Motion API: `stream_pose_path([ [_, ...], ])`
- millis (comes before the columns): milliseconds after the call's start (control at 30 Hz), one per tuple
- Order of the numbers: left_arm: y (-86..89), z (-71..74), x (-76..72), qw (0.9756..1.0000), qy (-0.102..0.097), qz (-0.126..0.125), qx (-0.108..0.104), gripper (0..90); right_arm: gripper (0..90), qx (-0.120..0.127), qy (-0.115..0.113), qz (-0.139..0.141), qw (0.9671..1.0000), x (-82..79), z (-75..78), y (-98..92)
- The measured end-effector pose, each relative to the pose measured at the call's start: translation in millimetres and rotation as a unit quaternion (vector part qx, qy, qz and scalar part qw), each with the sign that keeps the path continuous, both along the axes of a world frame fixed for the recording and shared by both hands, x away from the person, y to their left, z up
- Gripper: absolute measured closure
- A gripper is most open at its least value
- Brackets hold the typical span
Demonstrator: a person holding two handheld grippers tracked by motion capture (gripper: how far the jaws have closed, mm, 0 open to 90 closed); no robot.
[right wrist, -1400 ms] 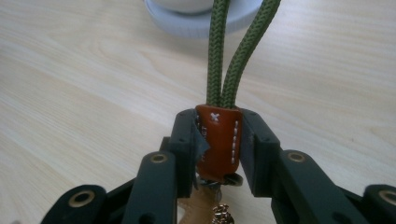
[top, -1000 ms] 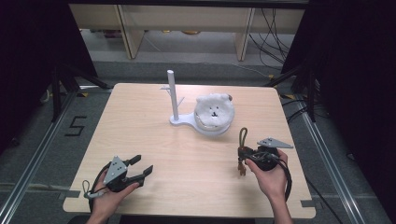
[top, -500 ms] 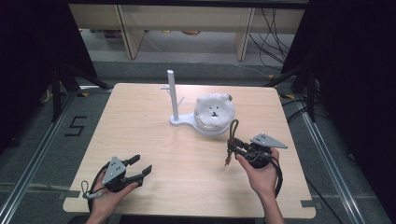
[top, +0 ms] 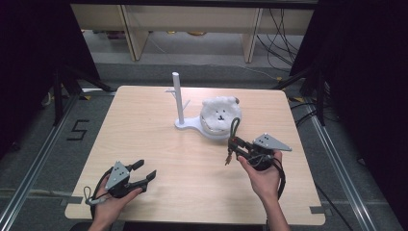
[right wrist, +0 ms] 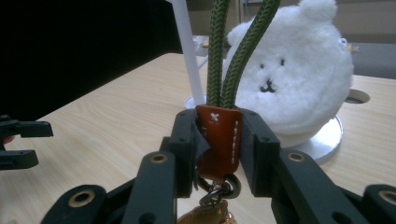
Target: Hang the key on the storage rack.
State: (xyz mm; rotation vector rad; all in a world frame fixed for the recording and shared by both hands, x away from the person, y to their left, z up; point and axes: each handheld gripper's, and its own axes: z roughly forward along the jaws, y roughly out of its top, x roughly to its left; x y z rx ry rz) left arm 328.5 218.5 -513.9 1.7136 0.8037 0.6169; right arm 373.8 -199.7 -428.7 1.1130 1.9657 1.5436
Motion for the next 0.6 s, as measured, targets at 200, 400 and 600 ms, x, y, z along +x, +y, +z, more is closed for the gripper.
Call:
stream_pose_path([
  [200,-1.4,-1.6,0.5,0.9999,0.004,0.000,-0.011,35.7,69.6,0.005,-0.006,0.005,1.0000,2.4,2.4,6.5],
  [400,-1.4,-2.0,0.5,0.9999,0.005,0.000,-0.011,35.7,69.7,0.006,-0.012,0.013,0.9998,5.1,5.4,13.3],
  [600,-0.1,-2.1,0.7,1.0000,0.002,-0.001,0.002,35.5,69.6,0.014,-0.021,0.012,0.9996,7.2,6.6,19.9],
])
